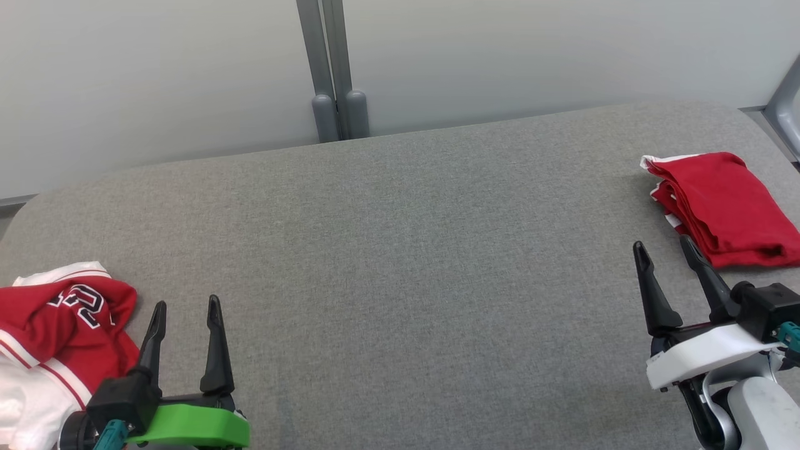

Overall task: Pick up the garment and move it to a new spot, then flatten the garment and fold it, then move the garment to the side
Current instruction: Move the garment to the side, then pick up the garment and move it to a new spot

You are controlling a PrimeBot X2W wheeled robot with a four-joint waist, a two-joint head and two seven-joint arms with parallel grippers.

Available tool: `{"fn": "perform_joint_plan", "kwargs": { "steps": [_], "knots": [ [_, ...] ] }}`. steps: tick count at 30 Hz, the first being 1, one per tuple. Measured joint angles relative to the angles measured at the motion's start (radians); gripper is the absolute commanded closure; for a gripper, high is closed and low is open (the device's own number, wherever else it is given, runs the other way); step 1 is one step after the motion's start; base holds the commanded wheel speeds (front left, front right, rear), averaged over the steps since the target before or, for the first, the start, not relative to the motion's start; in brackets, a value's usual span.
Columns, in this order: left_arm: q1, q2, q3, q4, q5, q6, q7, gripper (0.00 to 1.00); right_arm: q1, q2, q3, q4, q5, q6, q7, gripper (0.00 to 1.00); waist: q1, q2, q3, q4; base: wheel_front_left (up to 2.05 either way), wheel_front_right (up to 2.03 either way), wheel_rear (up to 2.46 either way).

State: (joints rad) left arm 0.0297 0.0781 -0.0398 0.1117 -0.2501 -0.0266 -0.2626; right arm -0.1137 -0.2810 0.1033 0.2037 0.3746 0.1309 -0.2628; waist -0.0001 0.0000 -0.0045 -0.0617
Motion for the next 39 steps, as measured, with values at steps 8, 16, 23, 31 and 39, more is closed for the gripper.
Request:
{"fn": "perform_joint_plan", "kwargs": {
  "steps": [8, 16, 23, 31, 39],
  "knots": [
    [-0.001, -0.007, 0.007, 0.007, 0.011, -0.012, 0.000, 0.00, 0.001, 0.006, 0.007, 0.000, 0.000, 0.000, 0.000, 0.00, 0.0000, 0.0000, -0.001, 0.003, 0.00, 0.00, 0.00],
    [-0.005, -0.015, 0.014, 0.021, 0.018, -0.018, 0.000, 0.00, 0.006, 0.014, 0.005, -0.003, 0.000, 0.000, 0.000, 0.00, 0.0000, 0.0000, -0.001, 0.027, 0.00, 0.00, 0.00],
    [-0.013, -0.016, 0.033, 0.030, 0.024, -0.013, 0.000, 0.00, 0.012, 0.025, 0.019, 0.000, 0.007, 0.000, 0.000, 0.00, 0.0000, 0.0000, 0.001, 0.096, 0.00, 0.00, 0.00],
    [-0.019, -0.014, 0.062, 0.034, 0.023, -0.003, 0.000, 0.00, 0.004, 0.045, 0.057, -0.001, 0.012, 0.000, 0.000, 0.00, 0.0000, 0.0000, 0.010, 0.220, 0.00, 0.00, 0.00],
    [-0.018, -0.014, 0.076, 0.035, 0.016, 0.008, 0.000, 0.00, -0.015, 0.052, 0.088, 0.002, 0.020, 0.000, 0.000, 0.00, 0.0000, 0.0000, 0.022, 0.348, 0.00, 0.00, 0.00]
  ]
}}
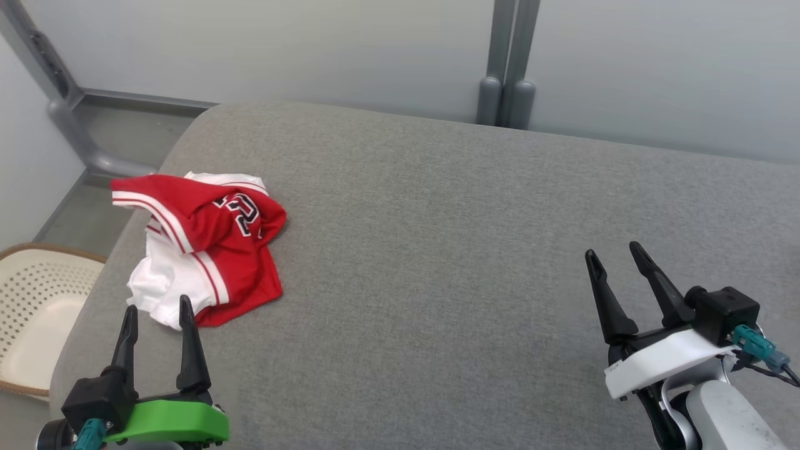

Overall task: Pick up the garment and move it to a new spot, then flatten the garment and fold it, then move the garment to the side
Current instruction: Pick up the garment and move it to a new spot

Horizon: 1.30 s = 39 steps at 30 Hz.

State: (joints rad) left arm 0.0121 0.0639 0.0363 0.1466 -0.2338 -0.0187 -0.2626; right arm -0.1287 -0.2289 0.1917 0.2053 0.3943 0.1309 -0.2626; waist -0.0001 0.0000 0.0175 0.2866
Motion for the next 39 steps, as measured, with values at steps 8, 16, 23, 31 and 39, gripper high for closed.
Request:
{"fn": "perform_joint_plan", "kwargs": {
  "steps": [8, 16, 23, 31, 39],
  "knots": [
    [0.002, -0.001, -0.001, 0.002, -0.002, 0.001, 0.000, 0.00, -0.004, 0.000, 0.007, 0.001, 0.000, 0.000, 0.000, 0.00, 0.0000, 0.0000, 0.006, 0.086, 0.00, 0.00, 0.00],
    [-0.083, 0.033, -0.004, -0.009, -0.047, -0.035, 0.100, 0.00, -0.018, -0.004, 0.003, -0.032, -0.008, 0.000, 0.000, 0.00, 0.0000, 0.0000, 0.029, 0.092, 0.00, 0.00, 0.00],
    [-0.286, 0.116, 0.010, 0.031, -0.137, -0.066, 0.358, 0.00, -0.059, -0.014, 0.006, -0.087, -0.020, 0.000, 0.000, 0.00, 0.0000, 0.0000, 0.076, 0.070, 0.00, 0.00, 0.00],
    [-0.482, 0.215, 0.078, 0.258, -0.315, -0.092, 0.589, 0.00, -0.107, -0.032, 0.031, -0.141, -0.030, 0.000, 0.000, 0.00, 0.0001, 0.0000, 0.140, -0.006, 0.00, 0.00, 0.00],
    [-0.602, 0.282, 0.128, 0.499, -0.434, -0.100, 0.730, 0.00, -0.149, -0.045, 0.049, -0.152, -0.028, 0.000, 0.000, 0.00, 0.0001, 0.0000, 0.206, -0.101, 0.00, 0.00, 0.00]
  ]
}}
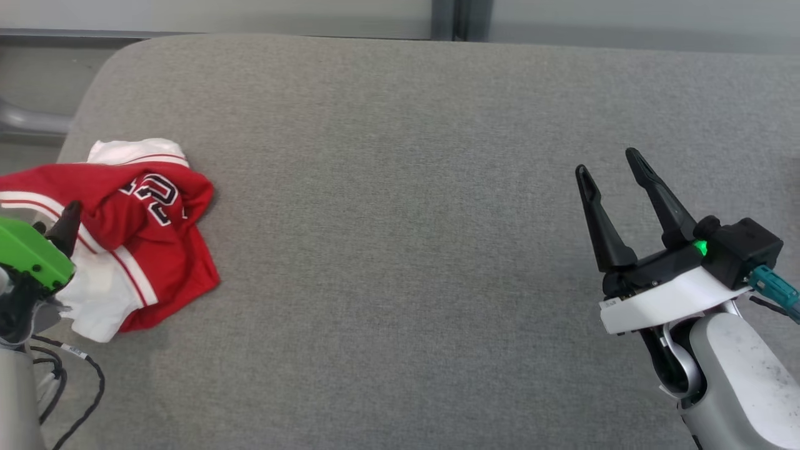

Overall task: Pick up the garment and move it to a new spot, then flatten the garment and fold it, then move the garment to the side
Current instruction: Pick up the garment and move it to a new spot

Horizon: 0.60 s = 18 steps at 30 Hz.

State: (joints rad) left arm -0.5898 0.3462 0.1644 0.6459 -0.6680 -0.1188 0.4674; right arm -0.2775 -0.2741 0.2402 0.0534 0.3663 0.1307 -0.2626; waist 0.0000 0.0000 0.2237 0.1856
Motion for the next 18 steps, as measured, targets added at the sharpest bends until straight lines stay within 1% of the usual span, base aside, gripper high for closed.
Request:
{"fn": "perform_joint_plan", "kwargs": {
  "steps": [4, 7, 8, 9, 10, 11, 15, 18],
  "knots": [
    [-0.035, 0.032, 0.028, 0.083, -0.033, -0.001, 0.016, 0.00, -0.018, -0.001, 0.008, -0.003, 0.001, 0.000, 0.000, 0.00, 0.0000, 0.0000, 0.033, -0.044, 0.00, 0.00, 0.00],
    [-0.047, 0.041, 0.025, 0.124, -0.036, -0.004, 0.015, 0.00, -0.019, 0.000, 0.006, -0.001, 0.001, 0.000, 0.000, 0.00, 0.0000, 0.0000, 0.053, -0.072, 0.00, 0.00, 0.00],
    [-0.049, 0.044, 0.025, 0.132, -0.038, -0.004, 0.014, 0.09, -0.019, 0.000, 0.006, -0.001, 0.001, 0.000, 0.000, 0.00, 0.0000, 0.0000, 0.057, -0.079, 0.00, 0.00, 0.00],
    [-0.051, 0.048, 0.023, 0.139, -0.041, -0.005, 0.012, 0.53, -0.019, 0.001, 0.006, -0.001, 0.001, 0.000, 0.000, 0.00, 0.0000, 0.0000, 0.062, -0.087, 0.00, 0.00, 0.00],
    [-0.053, 0.053, 0.022, 0.141, -0.042, -0.006, -0.002, 0.80, -0.019, 0.002, 0.006, 0.001, 0.001, 0.000, 0.000, 0.00, 0.0000, 0.0000, 0.066, -0.094, 0.00, 0.00, 0.00],
    [-0.057, 0.059, 0.021, 0.145, -0.044, -0.006, -0.009, 1.00, -0.019, 0.003, 0.005, 0.003, 0.001, 0.000, 0.000, 0.00, 0.0000, 0.0000, 0.068, -0.100, 0.00, 0.00, 0.00],
    [-0.064, 0.075, -0.003, 0.162, -0.060, -0.008, -0.020, 1.00, -0.015, 0.010, 0.002, 0.011, 0.001, 0.000, 0.000, 0.00, 0.0000, 0.0000, 0.060, -0.106, 0.00, 0.00, 0.00],
    [-0.065, 0.081, -0.047, 0.135, -0.060, -0.009, -0.030, 1.00, -0.012, 0.017, 0.004, 0.016, 0.001, 0.000, 0.000, 0.00, 0.0000, 0.0000, 0.040, -0.103, 0.00, 0.00, 0.00]
  ]
}}
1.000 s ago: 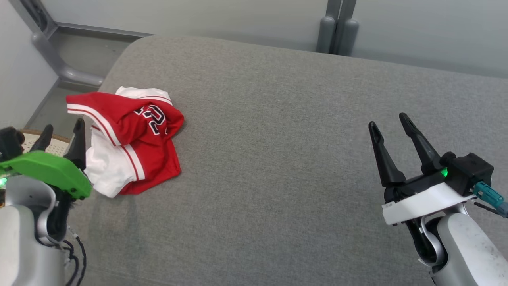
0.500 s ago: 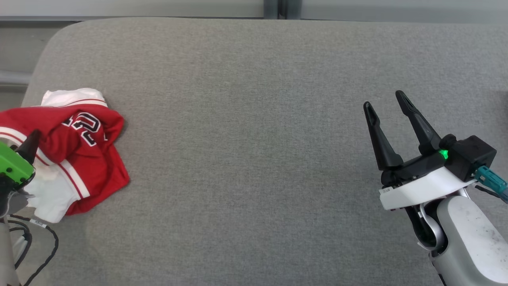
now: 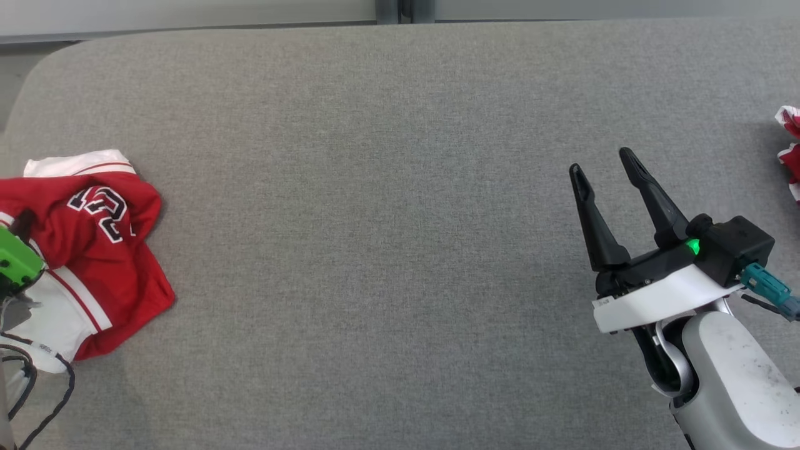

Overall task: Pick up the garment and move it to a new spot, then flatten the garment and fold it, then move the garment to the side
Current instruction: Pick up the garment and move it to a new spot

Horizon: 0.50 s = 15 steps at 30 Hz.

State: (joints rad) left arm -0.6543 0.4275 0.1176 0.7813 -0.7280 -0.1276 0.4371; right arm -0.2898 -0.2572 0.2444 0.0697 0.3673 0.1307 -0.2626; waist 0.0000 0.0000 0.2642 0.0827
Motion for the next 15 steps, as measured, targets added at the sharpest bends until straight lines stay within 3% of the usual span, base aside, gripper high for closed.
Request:
{"fn": "perform_joint_plan", "kwargs": {
  "steps": [7, 15],
  "knots": [
    [-0.015, 0.045, -0.121, -0.129, 0.002, 0.000, -0.014, 1.00, 0.021, 0.020, -0.007, 0.016, 0.001, 0.000, 0.000, 0.00, 0.0000, 0.0000, -0.061, 0.007, 0.00, 0.00, 0.00],
    [-0.066, 0.072, -0.272, -0.332, -0.004, 0.000, 0.038, 1.00, 0.044, 0.064, -0.027, 0.023, 0.005, 0.000, 0.000, 0.00, 0.0000, 0.0000, -0.130, -0.024, 0.00, 0.00, 0.00]
  ]
}}
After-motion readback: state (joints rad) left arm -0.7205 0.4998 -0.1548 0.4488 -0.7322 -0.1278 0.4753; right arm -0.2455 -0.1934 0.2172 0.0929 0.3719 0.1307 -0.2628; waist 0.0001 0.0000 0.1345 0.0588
